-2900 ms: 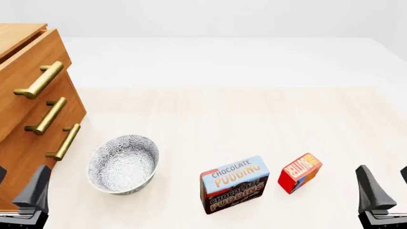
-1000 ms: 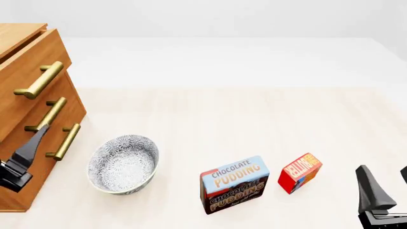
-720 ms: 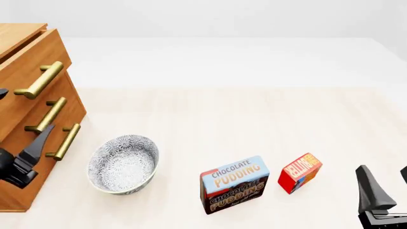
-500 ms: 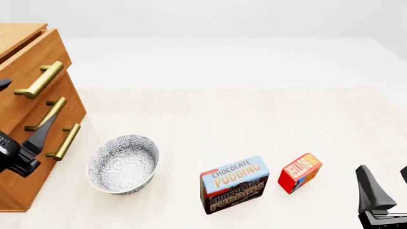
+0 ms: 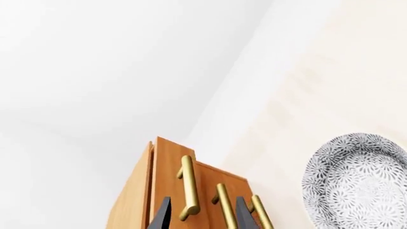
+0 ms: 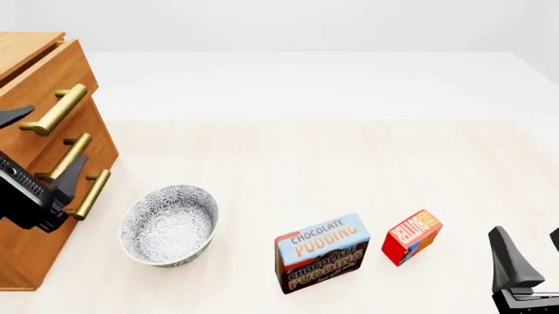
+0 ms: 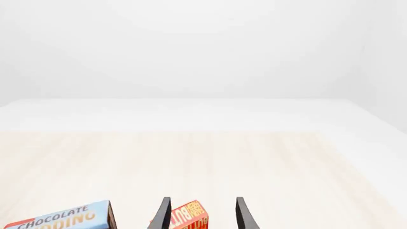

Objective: Put the butter at the back in the top drawer of the cabinet and close it.

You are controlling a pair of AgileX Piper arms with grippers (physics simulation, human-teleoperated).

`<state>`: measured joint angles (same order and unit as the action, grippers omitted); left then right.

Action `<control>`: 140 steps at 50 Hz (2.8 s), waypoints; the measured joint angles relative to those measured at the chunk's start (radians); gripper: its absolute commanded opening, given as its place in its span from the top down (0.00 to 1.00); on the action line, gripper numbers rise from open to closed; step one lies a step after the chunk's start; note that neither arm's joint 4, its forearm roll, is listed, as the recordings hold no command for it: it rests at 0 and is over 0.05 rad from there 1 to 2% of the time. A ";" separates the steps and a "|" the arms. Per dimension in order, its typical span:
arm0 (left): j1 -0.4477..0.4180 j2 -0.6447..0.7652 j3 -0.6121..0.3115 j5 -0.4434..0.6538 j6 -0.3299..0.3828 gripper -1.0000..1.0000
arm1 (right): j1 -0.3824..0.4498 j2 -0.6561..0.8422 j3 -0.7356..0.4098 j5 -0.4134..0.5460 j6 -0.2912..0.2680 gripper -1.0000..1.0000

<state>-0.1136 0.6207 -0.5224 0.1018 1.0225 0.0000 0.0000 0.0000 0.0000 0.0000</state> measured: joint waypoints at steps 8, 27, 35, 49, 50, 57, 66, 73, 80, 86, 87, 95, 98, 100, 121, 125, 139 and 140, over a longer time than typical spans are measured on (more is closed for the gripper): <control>0.009 0.021 0.022 -0.037 0.031 0.00 | 0.000 0.000 0.000 0.000 0.000 0.00; 0.044 0.063 0.028 -0.097 0.081 0.00 | 0.000 0.000 0.000 0.000 0.000 0.00; 0.060 0.091 0.033 -0.130 0.098 0.00 | 0.000 0.000 0.000 0.000 0.000 0.00; 0.092 0.156 0.047 -0.190 0.111 0.00 | 0.000 0.000 0.000 0.000 0.000 0.00; 0.094 0.159 0.048 -0.193 0.112 0.00 | 0.000 0.000 0.000 0.000 0.000 0.00; 0.107 0.179 0.045 -0.207 0.111 0.00 | 0.000 0.000 0.000 0.000 0.000 0.00; 0.126 0.201 0.047 -0.230 0.110 0.00 | 0.000 0.000 0.000 0.000 0.000 0.00; 0.144 0.218 0.045 -0.239 0.112 0.00 | 0.000 0.000 0.000 0.000 0.000 0.00; 0.156 0.234 0.045 -0.251 0.116 0.00 | 0.000 0.000 0.000 0.000 0.000 0.00; 0.160 0.253 0.044 -0.260 0.118 0.00 | 0.000 0.000 0.000 0.000 0.000 0.00; 0.161 0.256 0.044 -0.262 0.119 0.00 | 0.000 0.000 0.000 0.000 0.000 0.00; 0.172 0.277 0.038 -0.273 0.123 0.00 | 0.000 0.000 0.000 0.000 0.000 0.00; 0.177 0.286 0.038 -0.280 0.125 0.00 | 0.000 0.000 0.000 0.000 0.000 0.00; 0.180 0.291 0.037 -0.284 0.126 0.00 | 0.000 0.000 0.000 0.000 0.000 0.00; 0.202 0.334 0.032 -0.323 0.133 0.00 | 0.000 0.000 0.000 0.000 0.000 0.00; 0.205 0.341 0.029 -0.326 0.129 0.00 | 0.000 0.000 0.000 0.000 0.000 0.00; 0.219 0.362 0.017 -0.336 0.118 0.00 | 0.000 0.000 0.000 0.000 0.000 0.00; 0.220 0.364 0.017 -0.336 0.118 0.00 | 0.000 0.000 0.000 0.000 0.000 0.00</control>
<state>0.1066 0.9844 -0.5059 -0.2343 1.1402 0.0000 0.0000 0.0000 0.0000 0.0000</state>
